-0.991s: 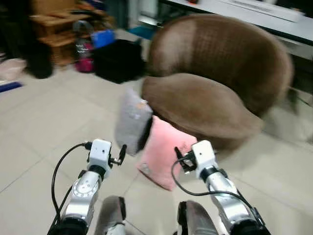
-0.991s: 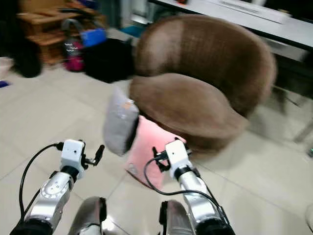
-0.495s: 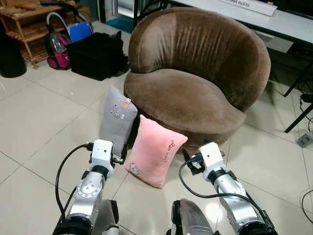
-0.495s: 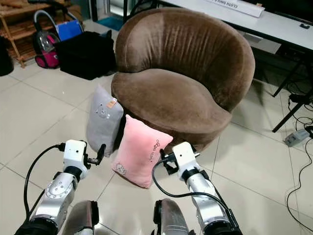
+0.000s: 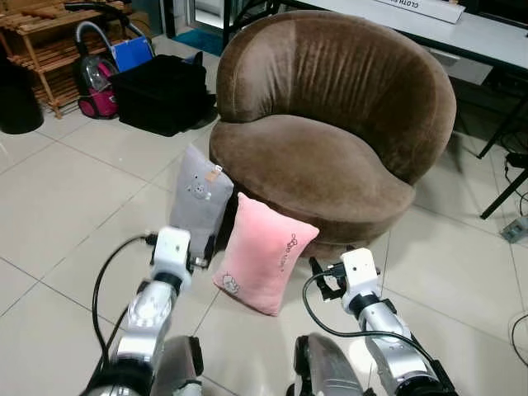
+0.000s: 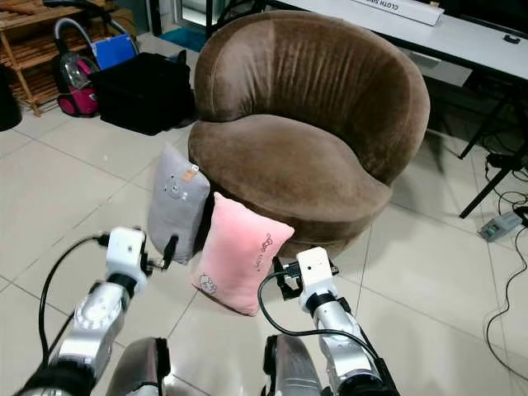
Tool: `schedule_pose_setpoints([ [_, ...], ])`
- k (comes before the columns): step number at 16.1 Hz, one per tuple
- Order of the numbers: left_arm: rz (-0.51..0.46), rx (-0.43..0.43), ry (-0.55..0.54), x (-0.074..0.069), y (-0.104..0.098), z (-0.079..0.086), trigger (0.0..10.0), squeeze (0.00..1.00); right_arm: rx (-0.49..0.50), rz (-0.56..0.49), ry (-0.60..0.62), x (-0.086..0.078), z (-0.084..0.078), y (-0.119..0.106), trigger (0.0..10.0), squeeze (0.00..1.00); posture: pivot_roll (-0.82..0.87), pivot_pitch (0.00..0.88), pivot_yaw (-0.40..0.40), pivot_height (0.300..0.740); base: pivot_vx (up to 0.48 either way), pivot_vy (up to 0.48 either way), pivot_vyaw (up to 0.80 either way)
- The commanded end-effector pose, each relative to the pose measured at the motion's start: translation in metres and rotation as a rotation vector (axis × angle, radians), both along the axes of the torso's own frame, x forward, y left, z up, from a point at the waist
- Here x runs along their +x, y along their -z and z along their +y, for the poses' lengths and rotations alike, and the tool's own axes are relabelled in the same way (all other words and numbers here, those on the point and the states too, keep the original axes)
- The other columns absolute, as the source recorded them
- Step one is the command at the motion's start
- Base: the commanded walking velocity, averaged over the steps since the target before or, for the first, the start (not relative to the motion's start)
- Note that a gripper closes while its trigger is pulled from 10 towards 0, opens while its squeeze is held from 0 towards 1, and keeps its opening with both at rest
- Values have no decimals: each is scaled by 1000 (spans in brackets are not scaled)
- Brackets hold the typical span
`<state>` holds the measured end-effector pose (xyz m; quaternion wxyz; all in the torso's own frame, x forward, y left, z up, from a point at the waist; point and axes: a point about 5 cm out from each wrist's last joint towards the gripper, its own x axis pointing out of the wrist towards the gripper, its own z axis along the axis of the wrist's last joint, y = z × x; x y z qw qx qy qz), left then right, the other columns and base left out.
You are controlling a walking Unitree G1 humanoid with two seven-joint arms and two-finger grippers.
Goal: Move the pillow to the sofa from floor
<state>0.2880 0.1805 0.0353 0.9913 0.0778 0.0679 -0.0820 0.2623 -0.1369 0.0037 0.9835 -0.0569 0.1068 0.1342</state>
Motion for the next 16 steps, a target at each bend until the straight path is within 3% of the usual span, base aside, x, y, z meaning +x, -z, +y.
schedule_pose_setpoints([
  [1, -4, 10, 35, 1, -1, -4, 10000, 1000, -6, -10, 26, 1, -5, 0, 10000, 647, -35, 22, -97, 573, 0, 0, 0],
  [8, 6, -16, 35, 0, 2, -11, 10000, 1000, -20, -37, -14, 5, -3, -6, 10000, 655, -31, 15, -106, 535, 0, 0, 0],
  [16, 18, -18, 18, -4, 6, -12, 10000, 1000, -56, -40, 5, 10, -6, -11, 10000, 627, -17, 23, -124, 535, 0, 0, 0],
])
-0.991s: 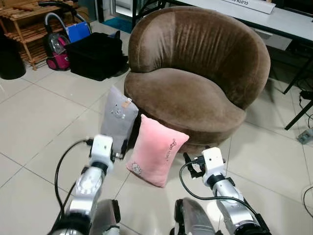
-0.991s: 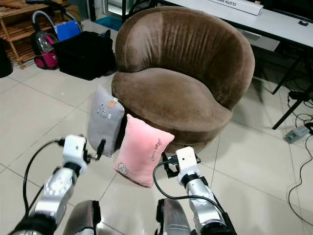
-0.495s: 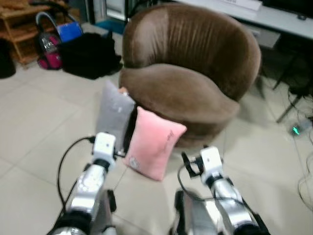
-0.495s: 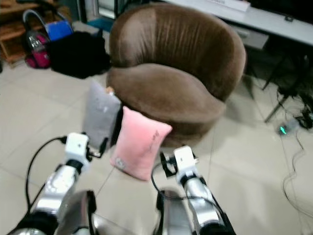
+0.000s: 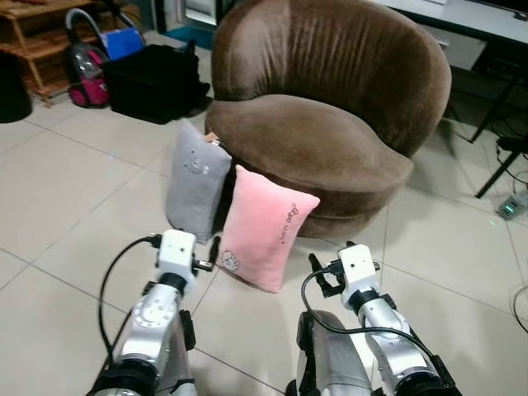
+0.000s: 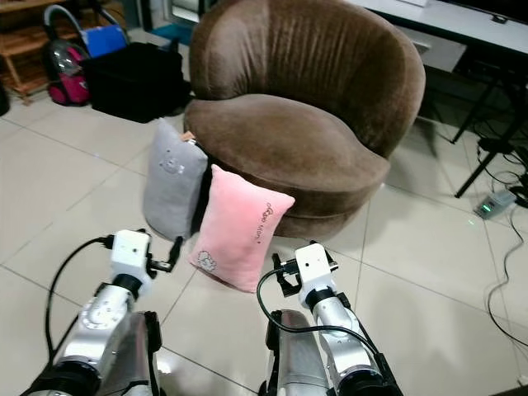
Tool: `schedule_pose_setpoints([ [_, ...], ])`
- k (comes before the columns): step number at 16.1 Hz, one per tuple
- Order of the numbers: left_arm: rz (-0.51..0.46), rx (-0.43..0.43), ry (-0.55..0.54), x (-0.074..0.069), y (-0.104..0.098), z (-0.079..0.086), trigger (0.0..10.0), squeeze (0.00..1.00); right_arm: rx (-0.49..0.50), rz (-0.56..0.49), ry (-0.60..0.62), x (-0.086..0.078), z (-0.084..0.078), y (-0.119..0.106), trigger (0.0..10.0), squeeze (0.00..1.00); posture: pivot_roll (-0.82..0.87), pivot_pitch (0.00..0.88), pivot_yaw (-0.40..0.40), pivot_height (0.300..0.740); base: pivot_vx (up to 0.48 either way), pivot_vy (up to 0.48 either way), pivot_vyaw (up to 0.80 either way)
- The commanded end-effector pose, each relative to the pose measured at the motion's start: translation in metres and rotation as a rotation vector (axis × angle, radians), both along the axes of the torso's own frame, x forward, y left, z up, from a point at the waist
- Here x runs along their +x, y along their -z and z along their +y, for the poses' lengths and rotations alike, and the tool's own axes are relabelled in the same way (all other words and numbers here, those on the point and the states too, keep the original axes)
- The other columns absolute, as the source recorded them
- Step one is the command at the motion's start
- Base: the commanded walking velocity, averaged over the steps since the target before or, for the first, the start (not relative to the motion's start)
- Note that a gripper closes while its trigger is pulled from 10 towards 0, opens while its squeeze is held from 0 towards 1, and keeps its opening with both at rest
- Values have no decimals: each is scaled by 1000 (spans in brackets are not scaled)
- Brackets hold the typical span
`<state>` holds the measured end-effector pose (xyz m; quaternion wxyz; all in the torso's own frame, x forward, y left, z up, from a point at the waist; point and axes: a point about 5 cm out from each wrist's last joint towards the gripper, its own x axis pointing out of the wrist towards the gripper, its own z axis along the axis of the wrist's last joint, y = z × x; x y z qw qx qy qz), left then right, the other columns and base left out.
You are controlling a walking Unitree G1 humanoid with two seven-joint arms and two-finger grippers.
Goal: Move the pillow to the sofa from floor
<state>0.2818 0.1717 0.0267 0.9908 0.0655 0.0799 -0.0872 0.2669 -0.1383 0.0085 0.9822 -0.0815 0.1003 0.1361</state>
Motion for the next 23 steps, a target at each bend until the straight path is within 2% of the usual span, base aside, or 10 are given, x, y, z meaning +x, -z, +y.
schedule_pose_setpoints([
  [1, -6, 4, 11, 2, -2, -3, 10000, 1000, 1, -39, 16, 6, -5, -9, 10000, 631, -20, 25, -122, 535, 0, 0, 0],
  [3, -5, 5, 12, 2, -1, -3, 10000, 1000, -4, -58, 3, 6, -3, -12, 10000, 631, -20, 26, -123, 535, 0, 0, 0],
  [7, -1, 0, 14, 0, 1, -4, 10000, 1000, -16, -31, -27, 1, 2, -10, 10000, 718, -27, 38, -124, 495, 0, 0, 0],
  [10, 3, -2, 18, -2, 2, -6, 10000, 1000, -16, -26, -28, 0, 1, -10, 10000, 733, -29, 41, -124, 475, 0, 0, 0],
  [12, 6, -9, 20, -2, 3, -7, 10000, 1000, -18, -27, -13, -1, 0, -10, 10000, 729, -33, 43, -125, 455, 0, 0, 0],
  [20, 9, -15, 25, -3, 4, -11, 10000, 1000, -38, -27, 9, -1, -6, -12, 10000, 694, -42, 50, -127, 455, 0, 0, 0],
  [23, -3, -17, 28, -2, 2, -10, 10000, 1000, -34, -26, 21, -3, -8, -12, 10000, 702, -45, 51, -122, 430, 0, 0, 0],
])
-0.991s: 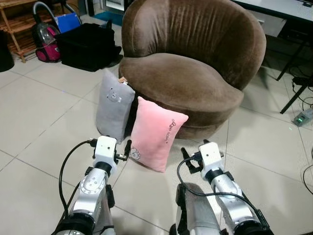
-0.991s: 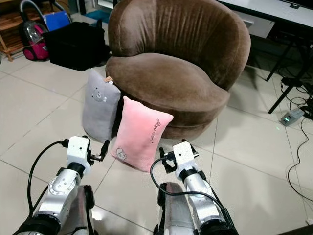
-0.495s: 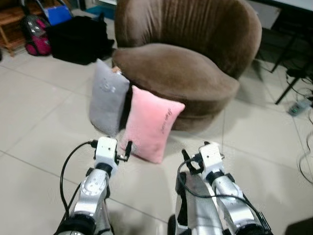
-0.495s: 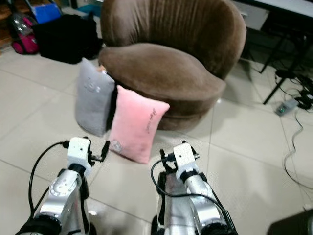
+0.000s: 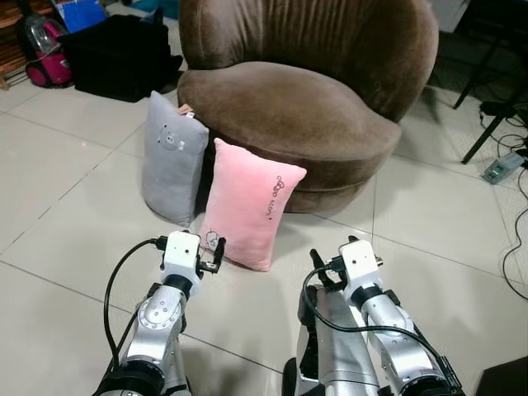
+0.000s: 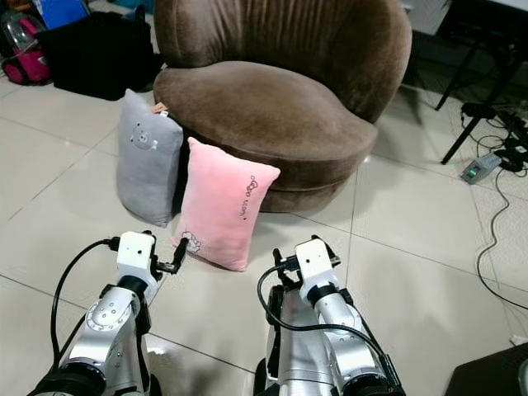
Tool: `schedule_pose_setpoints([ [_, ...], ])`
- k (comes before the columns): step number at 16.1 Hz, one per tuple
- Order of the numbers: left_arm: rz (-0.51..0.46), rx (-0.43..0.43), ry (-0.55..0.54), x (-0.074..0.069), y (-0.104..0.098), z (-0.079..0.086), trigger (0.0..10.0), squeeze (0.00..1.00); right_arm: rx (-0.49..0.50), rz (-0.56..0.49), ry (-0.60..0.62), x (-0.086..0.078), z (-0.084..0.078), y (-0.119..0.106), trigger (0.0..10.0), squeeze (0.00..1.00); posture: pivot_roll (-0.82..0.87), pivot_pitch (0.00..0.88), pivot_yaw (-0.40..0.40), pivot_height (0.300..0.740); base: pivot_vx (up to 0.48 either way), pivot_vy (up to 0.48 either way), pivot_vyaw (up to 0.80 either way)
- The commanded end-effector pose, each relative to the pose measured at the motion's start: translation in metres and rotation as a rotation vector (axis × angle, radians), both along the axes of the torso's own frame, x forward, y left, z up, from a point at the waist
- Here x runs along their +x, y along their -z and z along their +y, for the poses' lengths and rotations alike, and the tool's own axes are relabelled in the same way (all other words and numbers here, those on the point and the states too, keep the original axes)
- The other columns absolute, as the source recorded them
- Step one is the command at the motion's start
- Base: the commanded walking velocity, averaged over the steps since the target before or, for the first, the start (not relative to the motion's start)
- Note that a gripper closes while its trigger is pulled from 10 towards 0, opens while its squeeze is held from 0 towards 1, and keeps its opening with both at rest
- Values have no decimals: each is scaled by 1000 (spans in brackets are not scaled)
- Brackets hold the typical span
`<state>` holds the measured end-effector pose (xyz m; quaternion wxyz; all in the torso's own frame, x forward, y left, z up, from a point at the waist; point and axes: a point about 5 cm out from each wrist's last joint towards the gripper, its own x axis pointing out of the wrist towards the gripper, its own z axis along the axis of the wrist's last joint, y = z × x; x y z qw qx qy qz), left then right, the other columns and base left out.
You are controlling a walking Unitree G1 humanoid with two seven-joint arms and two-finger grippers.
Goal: Move the pillow to the sofa from floor
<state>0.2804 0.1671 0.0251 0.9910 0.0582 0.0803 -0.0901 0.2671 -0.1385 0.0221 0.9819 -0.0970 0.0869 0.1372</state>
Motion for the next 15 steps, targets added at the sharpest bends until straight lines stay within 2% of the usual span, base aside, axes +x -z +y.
schedule_pose_setpoints([
  [1, -8, -1, 25, -1, -1, -5, 10000, 1000, -3, 2, 24, -3, -7, 1, 10000, 718, -46, 50, -121, 420, 0, 0, 0],
  [6, -12, 4, 34, 2, -3, -4, 10000, 1000, 3, 1, 25, -3, -4, 1, 10000, 722, -45, 41, -113, 386, 0, 0, 0],
  [11, -15, 7, 39, 3, -4, -5, 10000, 1000, -8, 5, 38, -1, -8, 1, 10000, 729, -39, 27, -119, 386, 0, 0, 0],
  [15, -19, 8, 44, 3, -4, -6, 10000, 1000, -7, 2, 28, -3, -7, 1, 10000, 749, -40, 31, -118, 431, 0, 0, 0],
])
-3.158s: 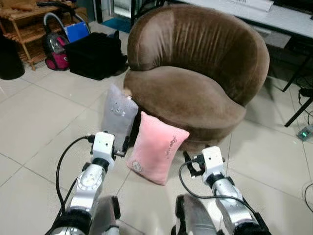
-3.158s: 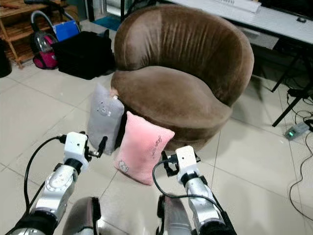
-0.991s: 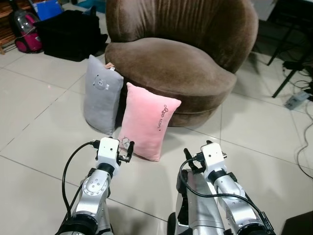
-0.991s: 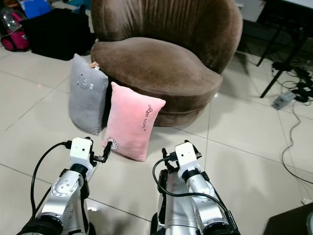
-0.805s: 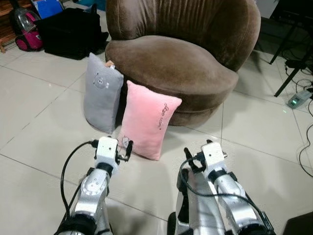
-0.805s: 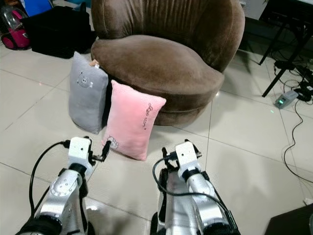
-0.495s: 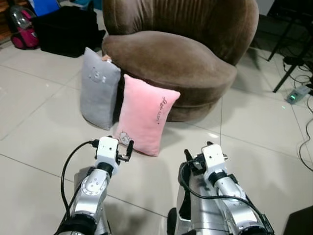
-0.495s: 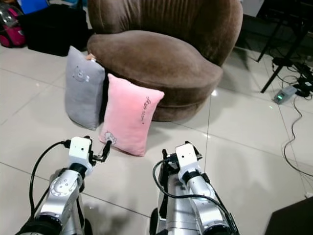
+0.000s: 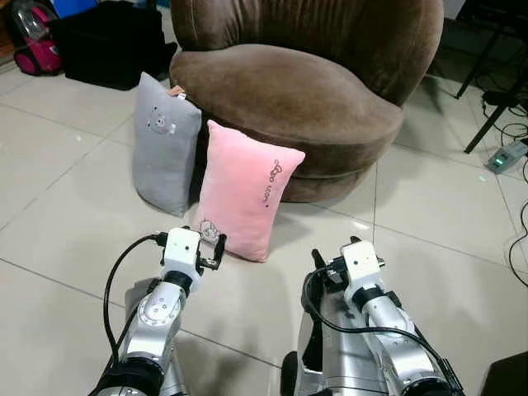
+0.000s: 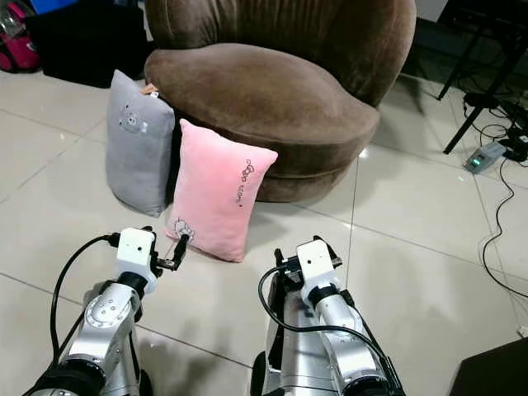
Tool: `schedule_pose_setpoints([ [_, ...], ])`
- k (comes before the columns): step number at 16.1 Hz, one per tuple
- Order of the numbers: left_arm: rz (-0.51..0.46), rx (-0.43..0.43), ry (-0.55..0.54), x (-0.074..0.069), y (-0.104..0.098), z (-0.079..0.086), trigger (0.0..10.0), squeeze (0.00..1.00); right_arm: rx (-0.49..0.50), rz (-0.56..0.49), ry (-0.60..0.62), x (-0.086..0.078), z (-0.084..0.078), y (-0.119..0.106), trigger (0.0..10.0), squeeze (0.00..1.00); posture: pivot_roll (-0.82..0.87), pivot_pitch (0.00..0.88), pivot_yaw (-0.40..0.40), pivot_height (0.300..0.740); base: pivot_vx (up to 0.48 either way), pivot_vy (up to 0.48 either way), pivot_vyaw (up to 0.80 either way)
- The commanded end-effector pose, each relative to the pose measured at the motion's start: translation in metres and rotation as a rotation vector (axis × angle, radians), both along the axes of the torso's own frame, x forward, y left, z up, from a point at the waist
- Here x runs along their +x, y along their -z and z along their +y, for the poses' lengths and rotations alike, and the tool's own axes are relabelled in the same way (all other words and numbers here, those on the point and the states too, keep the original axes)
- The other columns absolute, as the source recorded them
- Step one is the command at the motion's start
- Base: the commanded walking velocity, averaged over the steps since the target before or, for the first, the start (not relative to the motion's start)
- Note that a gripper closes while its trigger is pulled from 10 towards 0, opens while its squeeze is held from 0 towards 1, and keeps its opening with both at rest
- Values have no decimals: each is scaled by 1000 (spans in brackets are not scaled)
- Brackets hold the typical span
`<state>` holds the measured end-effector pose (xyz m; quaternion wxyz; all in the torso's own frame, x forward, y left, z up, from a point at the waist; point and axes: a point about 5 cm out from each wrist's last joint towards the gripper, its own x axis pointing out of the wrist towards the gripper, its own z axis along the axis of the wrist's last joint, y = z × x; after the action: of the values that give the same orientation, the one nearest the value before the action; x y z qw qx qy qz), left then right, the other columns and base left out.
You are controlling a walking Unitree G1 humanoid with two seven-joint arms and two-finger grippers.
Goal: Move the pillow to the sofa from floor
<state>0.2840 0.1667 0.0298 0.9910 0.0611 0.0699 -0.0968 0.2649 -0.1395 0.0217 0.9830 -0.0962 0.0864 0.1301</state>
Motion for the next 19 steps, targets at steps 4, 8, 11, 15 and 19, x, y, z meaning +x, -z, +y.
schedule_pose_setpoints([
  [4, 0, 4, 32, -2, 1, -6, 10000, 1000, -5, 11, 14, -2, -5, 2, 10000, 757, -41, 37, -118, 466, 0, 0, 0],
  [8, -2, 1, 36, -2, 0, -7, 10000, 1000, -3, 16, 12, -3, -4, 3, 10000, 761, -44, 43, -116, 511, 0, 0, 0],
  [11, 1, 1, 41, -2, 1, -8, 10000, 1000, -11, 33, 13, -4, -5, 5, 10000, 757, -45, 45, -115, 536, 0, 0, 0],
  [15, 0, 4, 49, -2, 1, -10, 10000, 1000, -23, 23, 11, -4, -6, 4, 10000, 733, -50, 48, -114, 536, 0, 0, 0],
  [19, 0, 5, 47, -2, 1, -10, 10000, 1000, -26, 41, -1, -6, -4, 7, 10000, 773, -51, 49, -115, 501, 0, 0, 0],
])
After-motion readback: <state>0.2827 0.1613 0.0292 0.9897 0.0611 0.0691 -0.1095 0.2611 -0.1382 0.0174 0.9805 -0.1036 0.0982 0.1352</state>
